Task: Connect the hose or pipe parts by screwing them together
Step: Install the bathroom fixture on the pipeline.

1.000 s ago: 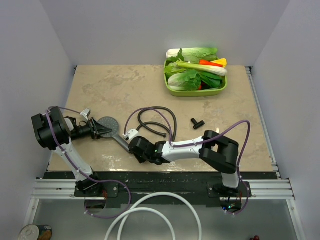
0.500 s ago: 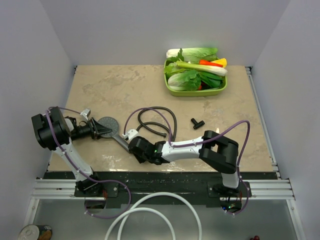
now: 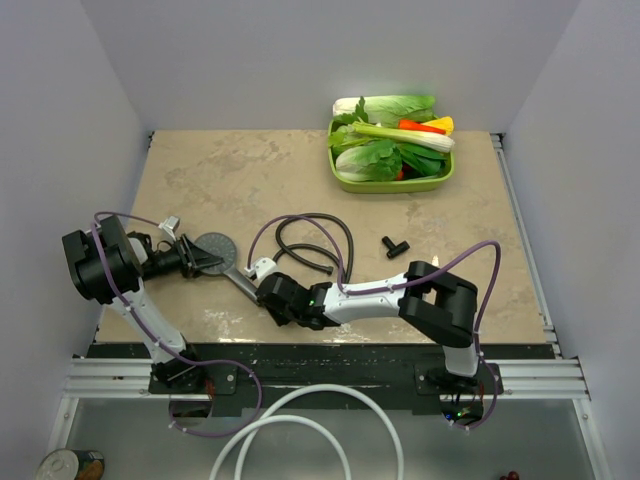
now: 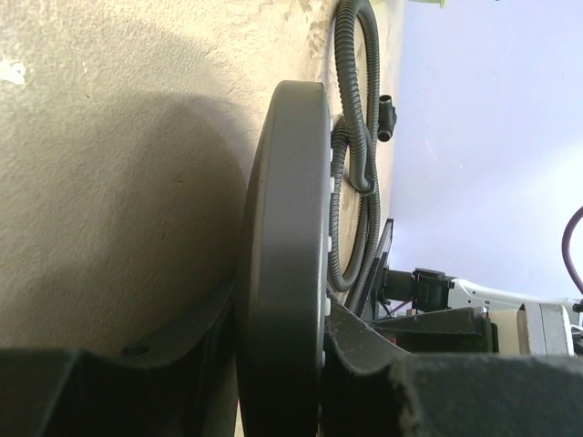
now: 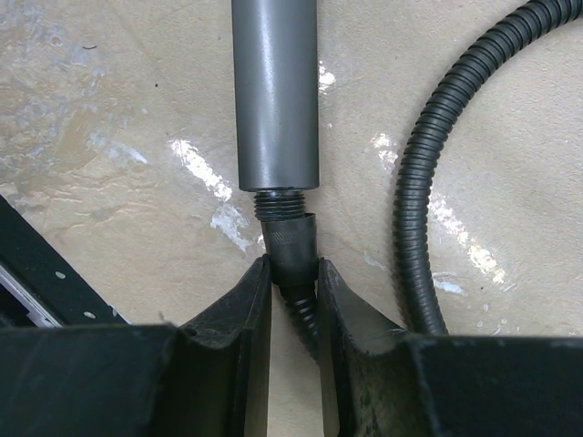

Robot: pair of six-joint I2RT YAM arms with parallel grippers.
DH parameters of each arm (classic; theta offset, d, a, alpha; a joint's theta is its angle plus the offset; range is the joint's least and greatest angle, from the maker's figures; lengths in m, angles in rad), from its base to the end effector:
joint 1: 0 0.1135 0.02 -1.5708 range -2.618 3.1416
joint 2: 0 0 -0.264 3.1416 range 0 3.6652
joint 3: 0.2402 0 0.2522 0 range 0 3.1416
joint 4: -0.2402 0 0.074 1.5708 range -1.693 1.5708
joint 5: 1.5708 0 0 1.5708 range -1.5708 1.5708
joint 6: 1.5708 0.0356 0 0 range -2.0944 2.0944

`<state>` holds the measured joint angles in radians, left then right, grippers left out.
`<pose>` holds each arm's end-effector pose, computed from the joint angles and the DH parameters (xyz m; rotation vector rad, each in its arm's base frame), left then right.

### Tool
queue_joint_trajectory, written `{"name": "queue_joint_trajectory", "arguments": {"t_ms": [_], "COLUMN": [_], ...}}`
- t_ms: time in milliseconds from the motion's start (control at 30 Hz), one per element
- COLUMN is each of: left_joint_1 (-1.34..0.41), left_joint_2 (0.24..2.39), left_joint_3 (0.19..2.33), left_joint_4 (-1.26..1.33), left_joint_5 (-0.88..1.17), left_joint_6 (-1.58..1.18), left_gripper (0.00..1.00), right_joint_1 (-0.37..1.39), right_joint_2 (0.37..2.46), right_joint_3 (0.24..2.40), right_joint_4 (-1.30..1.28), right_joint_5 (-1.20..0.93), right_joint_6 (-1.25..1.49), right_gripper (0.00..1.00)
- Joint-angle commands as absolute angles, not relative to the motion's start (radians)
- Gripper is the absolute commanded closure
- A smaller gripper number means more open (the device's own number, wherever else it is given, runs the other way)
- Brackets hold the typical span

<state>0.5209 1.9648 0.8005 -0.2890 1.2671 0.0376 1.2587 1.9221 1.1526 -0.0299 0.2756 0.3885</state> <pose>0.2626 0.1115 0.0719 -0.4418 2.1970 -1.5446 0.1333 0.3815 0.1564 -0.8820 2.2158 0.4848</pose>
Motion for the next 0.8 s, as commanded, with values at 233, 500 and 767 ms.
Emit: {"name": "queue_joint_trajectory", "arguments": {"t_ms": [233,500,767], "left_joint_1": [0.517,0.517,0.517], "left_joint_2": [1.948,1.982,1.962], "left_joint_3": [0.788,0.801,0.798], "left_joint_4": [-0.245,-0.270,-0.271], "left_joint_5": [1.184,1.187,1.192], "left_joint_6": [0.069,0.074,0.081], "left_gripper": [1.00,1.00,1.00], "right_joint_1": [1.261,1.266,1.269], "right_joint_2": [1.896,1.933,1.947], "right_joint_3": [1.172,1.160,1.141], "right_joint_4": [0.100,0.141,0.184], "right_joint_5": [0.321,0.336,0.399], "right_joint_6": [0.416,0.452,0.466], "right_gripper": [0.95,0.92,0.90]}}
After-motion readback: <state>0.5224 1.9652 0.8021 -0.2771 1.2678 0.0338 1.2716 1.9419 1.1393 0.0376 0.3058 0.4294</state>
